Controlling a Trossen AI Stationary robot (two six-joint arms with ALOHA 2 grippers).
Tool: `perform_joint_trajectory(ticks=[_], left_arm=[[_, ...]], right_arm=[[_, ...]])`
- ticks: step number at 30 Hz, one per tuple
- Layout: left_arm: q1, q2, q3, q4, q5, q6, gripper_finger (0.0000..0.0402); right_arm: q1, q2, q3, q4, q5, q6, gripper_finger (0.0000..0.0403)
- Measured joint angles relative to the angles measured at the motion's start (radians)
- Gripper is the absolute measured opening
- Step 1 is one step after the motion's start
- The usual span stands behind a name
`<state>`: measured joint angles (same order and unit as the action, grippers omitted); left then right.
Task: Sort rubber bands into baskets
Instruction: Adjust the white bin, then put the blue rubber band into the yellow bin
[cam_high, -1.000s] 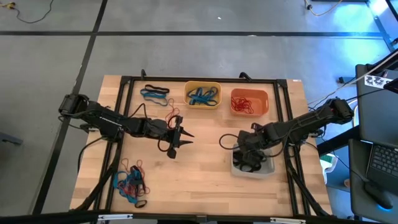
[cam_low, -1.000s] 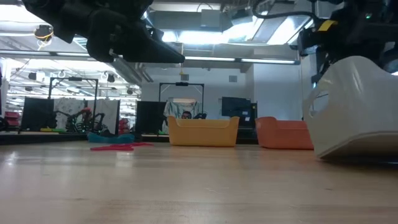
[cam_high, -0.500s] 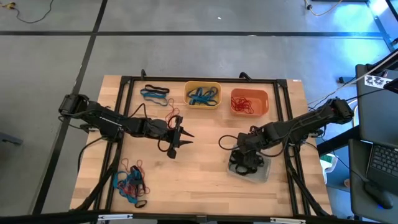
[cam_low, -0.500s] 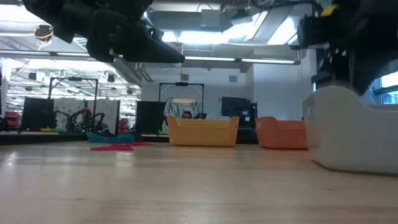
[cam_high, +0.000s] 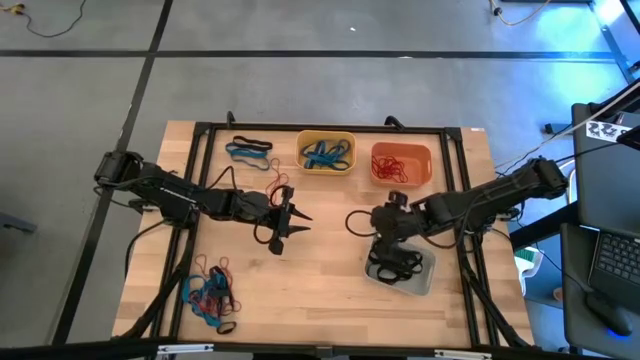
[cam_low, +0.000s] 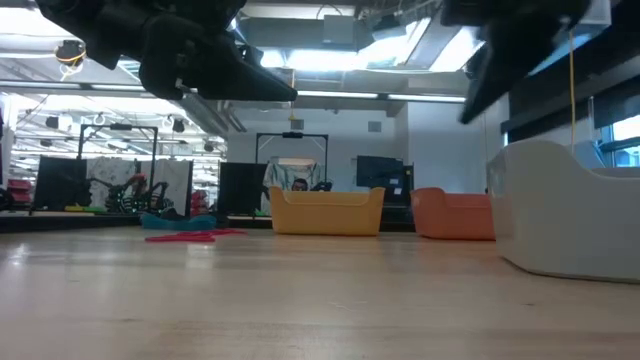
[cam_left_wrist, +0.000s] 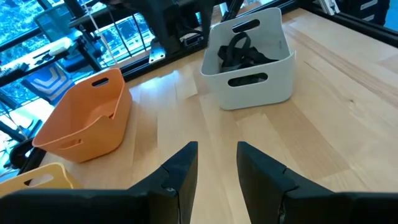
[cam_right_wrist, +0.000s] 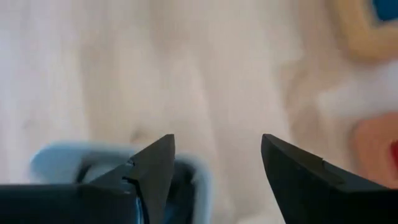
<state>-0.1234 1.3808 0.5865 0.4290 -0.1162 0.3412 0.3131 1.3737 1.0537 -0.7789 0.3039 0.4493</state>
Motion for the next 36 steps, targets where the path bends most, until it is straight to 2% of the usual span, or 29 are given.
perform_joint_trajectory(ticks=[3,8,11,17,21,26,30,36], left_arm=[[0.000,0.000,0.000,0.000,0.000,0.000,0.0109],[0.000,0.000,0.000,0.000,0.000,-0.002,0.0109],[0.000,0.000,0.000,-0.004,0.000,-0.004,0.0109],[0.000,0.000,0.000,-0.006,0.000,-0.007,0.0109],[0.009,0.000,0.000,-0.006,-0.002,-0.018,0.0109],[0.049,-0.008,0.000,-0.040,-0.126,-0.118,0.0109],[0.100,-0.044,0.000,-0.204,-0.243,-0.249,0.0109],[0.202,-0.067,0.000,-0.394,-0.344,-0.386,0.0109]], right_arm=[[0.000,0.022,-0.014,0.088,0.063,-0.038,0.0238],[0.000,0.095,-0.023,0.093,0.052,-0.080,0.0238],[0.000,0.143,-0.023,0.091,-0.010,-0.115,0.0238],[0.002,0.160,-0.024,0.098,-0.211,-0.141,0.0238],[0.002,0.150,-0.023,0.092,-0.251,-0.149,0.0238],[0.001,0.140,0.011,0.108,-0.161,-0.197,0.0238],[0.001,0.138,0.021,0.183,-0.079,-0.238,0.0238],[0.000,0.138,-0.006,0.321,0.044,-0.303,0.0238]])
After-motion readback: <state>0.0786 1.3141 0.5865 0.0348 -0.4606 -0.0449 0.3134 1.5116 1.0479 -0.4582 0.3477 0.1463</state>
